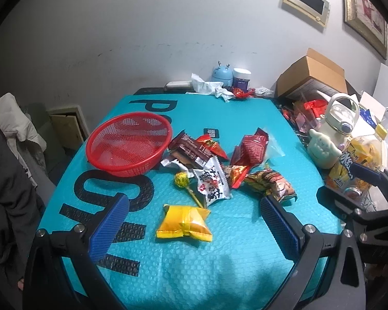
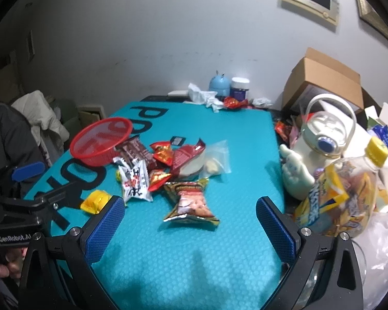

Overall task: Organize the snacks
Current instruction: 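Move both tools toward the snacks on the table, then grasp the yellow foil pack with the left tool while the right tool grasps the nut-cereal bag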

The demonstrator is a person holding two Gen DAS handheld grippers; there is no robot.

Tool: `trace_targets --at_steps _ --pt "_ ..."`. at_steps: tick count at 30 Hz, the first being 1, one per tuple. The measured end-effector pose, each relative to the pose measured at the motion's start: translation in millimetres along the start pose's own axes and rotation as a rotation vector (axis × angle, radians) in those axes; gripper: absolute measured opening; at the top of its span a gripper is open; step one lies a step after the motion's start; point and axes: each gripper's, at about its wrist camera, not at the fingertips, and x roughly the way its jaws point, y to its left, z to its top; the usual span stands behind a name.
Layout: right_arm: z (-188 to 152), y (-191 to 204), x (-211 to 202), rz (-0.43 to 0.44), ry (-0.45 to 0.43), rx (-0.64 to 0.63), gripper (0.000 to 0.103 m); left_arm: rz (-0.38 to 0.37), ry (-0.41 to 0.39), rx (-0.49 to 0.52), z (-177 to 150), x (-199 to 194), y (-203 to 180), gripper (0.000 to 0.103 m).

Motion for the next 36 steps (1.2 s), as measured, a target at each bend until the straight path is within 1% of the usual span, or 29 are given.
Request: trace_targets --at_steps 4,10,14,22,30,36 --pt "-1 2 6 0.018 0.017 0.000 0.103 0.001 0.015 -0.005 1 5 7 0.103" --pt "-2 12 15 0.060 0.027 -0.030 0.103 -0.035 0.040 -0.029 -1 11 20 0.103" --pt "-3 15 21 0.090 0.027 -0.023 0.103 -0.040 0.065 -0.025 -4 18 24 0.103" --pt "-9 17 38 0.144 0.058 -0.011 0.103 -0.085 0.105 -0.011 -13 31 29 0.103" --pt "-22 19 60 0.181 0.128 -0.004 0.103 -0.130 0.178 -0.030 -26 58 32 0.103" --pt "-23 18 73 0.173 0.154 -0.008 0.102 -0.148 0.223 -0.035 -28 80 31 0.103"
